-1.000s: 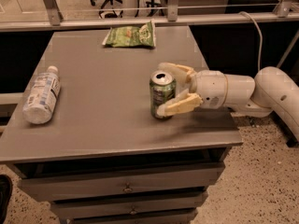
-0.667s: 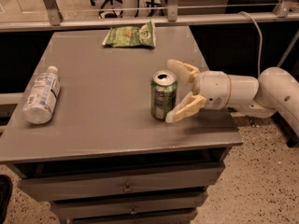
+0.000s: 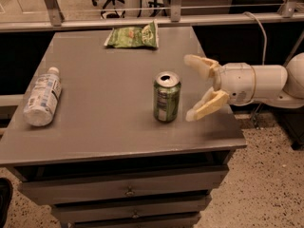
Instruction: Place green can upright
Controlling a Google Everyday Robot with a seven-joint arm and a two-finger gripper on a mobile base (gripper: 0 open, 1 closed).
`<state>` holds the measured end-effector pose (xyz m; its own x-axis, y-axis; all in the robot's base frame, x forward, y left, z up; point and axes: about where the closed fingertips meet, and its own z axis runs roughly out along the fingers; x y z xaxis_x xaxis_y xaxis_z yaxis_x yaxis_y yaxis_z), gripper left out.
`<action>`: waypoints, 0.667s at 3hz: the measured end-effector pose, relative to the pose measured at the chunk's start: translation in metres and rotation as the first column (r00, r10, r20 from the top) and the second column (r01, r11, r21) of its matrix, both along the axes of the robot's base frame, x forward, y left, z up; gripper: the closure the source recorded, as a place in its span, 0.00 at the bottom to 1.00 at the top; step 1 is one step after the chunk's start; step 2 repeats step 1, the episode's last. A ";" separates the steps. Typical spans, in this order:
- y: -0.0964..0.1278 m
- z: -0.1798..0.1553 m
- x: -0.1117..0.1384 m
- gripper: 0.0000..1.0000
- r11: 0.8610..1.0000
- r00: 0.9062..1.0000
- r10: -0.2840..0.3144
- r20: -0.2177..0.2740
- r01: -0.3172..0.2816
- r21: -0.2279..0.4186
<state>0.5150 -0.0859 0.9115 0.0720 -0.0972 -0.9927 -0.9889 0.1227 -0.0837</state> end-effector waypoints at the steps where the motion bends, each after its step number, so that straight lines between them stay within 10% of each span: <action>1: -0.004 0.002 0.000 0.00 1.000 1.000 0.001 0.006 -0.001 -0.007; 2: -0.004 0.002 0.000 0.00 1.000 1.000 0.001 0.006 -0.001 -0.007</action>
Offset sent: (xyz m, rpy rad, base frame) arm 0.0000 0.0000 0.0000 0.0000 0.0000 0.0000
